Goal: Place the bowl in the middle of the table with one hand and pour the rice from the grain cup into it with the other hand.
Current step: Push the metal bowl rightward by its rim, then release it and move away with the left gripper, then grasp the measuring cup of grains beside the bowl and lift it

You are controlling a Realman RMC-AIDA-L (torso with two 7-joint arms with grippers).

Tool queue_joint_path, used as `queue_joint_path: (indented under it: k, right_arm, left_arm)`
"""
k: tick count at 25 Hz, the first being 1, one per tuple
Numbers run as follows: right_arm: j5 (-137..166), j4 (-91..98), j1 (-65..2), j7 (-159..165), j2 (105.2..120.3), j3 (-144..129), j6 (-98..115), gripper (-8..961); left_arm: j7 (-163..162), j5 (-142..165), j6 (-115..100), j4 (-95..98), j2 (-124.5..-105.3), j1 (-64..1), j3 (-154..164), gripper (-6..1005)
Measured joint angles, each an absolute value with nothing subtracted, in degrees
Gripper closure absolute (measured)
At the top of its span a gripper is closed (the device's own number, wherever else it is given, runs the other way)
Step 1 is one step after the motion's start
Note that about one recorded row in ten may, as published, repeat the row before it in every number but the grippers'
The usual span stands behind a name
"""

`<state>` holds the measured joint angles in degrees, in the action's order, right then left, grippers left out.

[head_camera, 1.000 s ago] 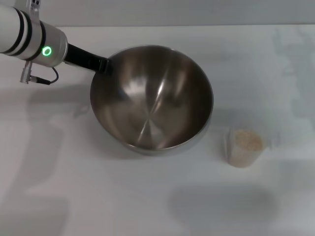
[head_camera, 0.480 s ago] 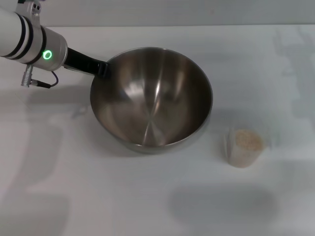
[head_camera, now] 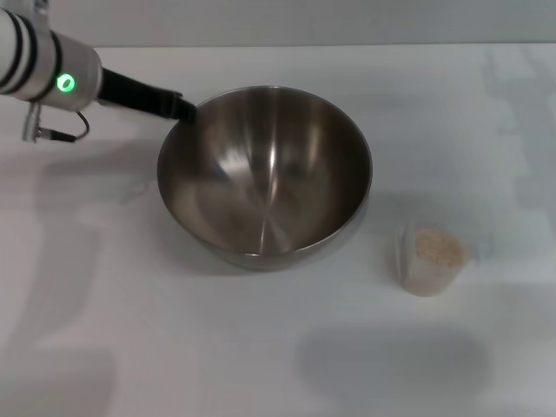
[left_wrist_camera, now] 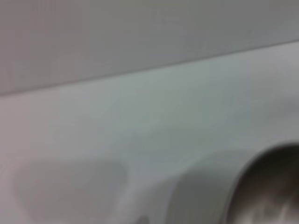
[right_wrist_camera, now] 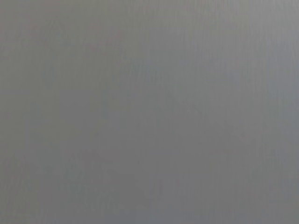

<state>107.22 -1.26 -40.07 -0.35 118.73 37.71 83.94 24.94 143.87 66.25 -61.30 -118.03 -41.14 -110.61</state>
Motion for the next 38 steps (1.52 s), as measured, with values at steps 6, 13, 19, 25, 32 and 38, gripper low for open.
queue_joint_path:
  k: [6,13,19,25,32,38]
  right_arm:
    - [107.2,-1.3,-40.1,-0.4,118.74,37.7,83.9,390]
    - [107.2,-1.3,-39.7,-0.2,118.83,37.7,83.8,390]
    - [107.2,-4.6,-37.2,0.2,119.00,37.7,83.4,390]
    - [107.4,-12.6,-29.2,0.2,119.30,37.4,84.7,391]
    - [112.6,-16.8,-17.4,5.2,119.44,30.1,90.0,391]
    - [113.0,-18.6,-9.0,4.2,119.61,19.6,96.2,390]
  left_arm:
    - [26.0,142.5,58.8,-75.8,-118.36,-33.3,-111.2,638]
    - [33.4,142.2,19.4,-78.0,-118.34,-20.0,-103.7,646]
    - [29.0,142.4,-21.1,-69.3,-118.21,-13.4,-91.7,648]
    - [10.4,153.2,-52.2,-53.4,-117.99,-14.1,-85.7,646]
    - [-8.0,164.7,-66.7,-39.6,-117.67,-16.9,-89.1,621]
    - [-11.3,165.3,-66.8,-36.8,-116.90,-17.3,-89.6,486]
